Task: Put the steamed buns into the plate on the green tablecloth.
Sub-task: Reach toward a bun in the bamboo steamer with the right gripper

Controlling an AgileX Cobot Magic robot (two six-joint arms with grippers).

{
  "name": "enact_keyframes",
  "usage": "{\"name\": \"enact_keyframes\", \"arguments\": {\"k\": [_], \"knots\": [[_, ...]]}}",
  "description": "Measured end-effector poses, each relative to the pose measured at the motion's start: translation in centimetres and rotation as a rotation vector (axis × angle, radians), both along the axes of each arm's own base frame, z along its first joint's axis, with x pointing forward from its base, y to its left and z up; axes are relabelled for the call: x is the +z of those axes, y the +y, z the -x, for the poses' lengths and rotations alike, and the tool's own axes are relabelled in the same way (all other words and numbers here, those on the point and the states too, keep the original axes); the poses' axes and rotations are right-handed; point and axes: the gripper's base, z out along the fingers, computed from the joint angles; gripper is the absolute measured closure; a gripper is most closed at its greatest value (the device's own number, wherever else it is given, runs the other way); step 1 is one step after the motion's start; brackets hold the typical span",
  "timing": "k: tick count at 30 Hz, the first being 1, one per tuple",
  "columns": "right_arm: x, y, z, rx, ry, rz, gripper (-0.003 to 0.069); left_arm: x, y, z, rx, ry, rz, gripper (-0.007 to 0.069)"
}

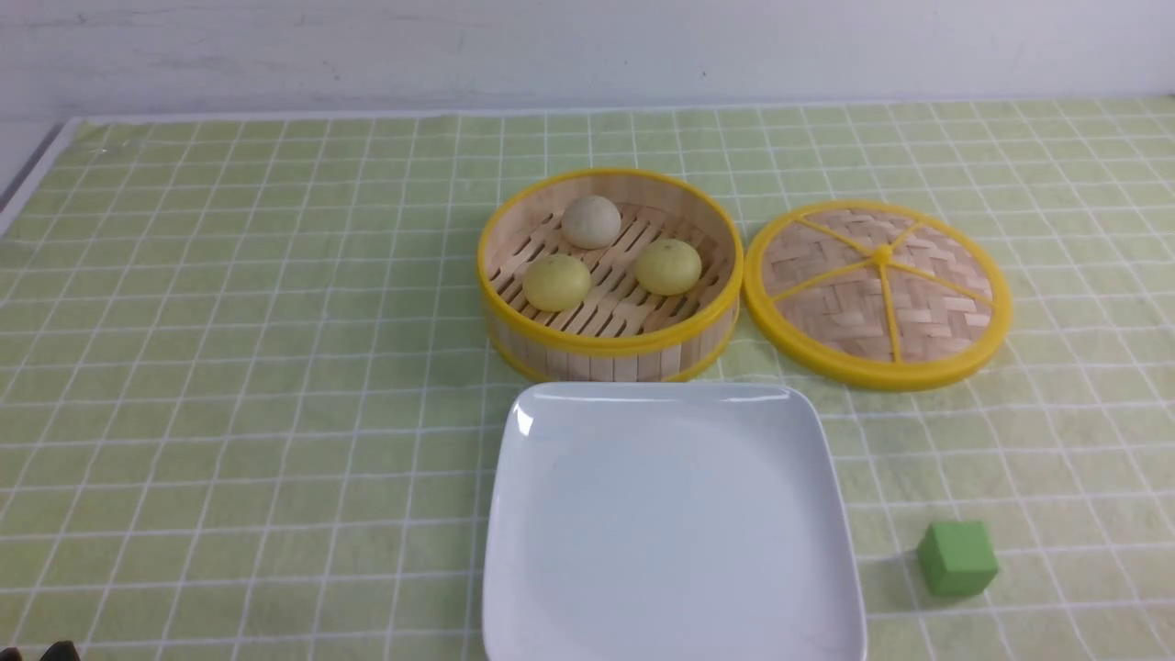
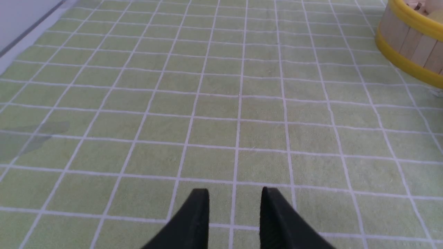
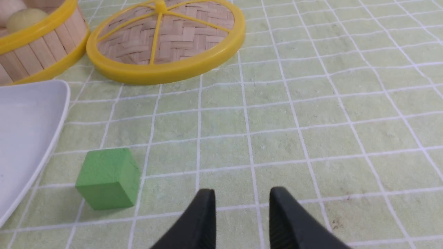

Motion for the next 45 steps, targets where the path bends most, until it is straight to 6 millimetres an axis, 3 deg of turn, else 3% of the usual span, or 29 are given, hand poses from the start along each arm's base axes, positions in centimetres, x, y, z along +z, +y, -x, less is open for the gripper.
{"name": "enact_keyframes", "arguments": {"k": [28, 29, 30, 31, 36, 39, 44, 45], "knots": [[0.0, 0.1, 0.0, -0.006, -0.002, -0.036, 0.0419, 0.0, 0.0, 0.0, 0.005, -0.004, 0.026, 0.0384], [0.0, 0.4, 0.0, -0.019, 0.005, -0.185, 0.0419, 0.1, -0.2, 0.0, 0.019, -0.018, 0.158, 0.0384], [0.0, 0.4, 0.0, -0.021, 0.007, -0.207, 0.0419, 0.1, -0.3, -0.1, 0.021, -0.021, 0.183, 0.0384], [0.0, 0.8, 0.0, -0.038, 0.020, -0.387, 0.0419, 0.3, -0.7, -0.1, 0.048, -0.032, 0.450, 0.0384], [0.1, 1.6, 0.1, -0.072, 0.065, -0.782, 0.0419, 0.8, -1.5, -0.1, 0.119, -0.032, 1.063, 0.0384], [0.2, 1.7, 0.0, -0.076, 0.061, -0.835, 0.0419, 1.0, -1.5, -0.2, 0.137, -0.041, 1.209, 0.0384], [1.0, 1.5, 0.0, -0.069, 0.003, -0.842, 0.0431, 1.7, -1.4, -0.2, 0.128, -0.093, 1.242, 0.0388], [2.9, 1.4, 0.1, -0.040, -0.057, -0.782, 0.0472, 3.1, -1.5, 0.0, 0.093, -0.102, 1.181, 0.0413]]}}
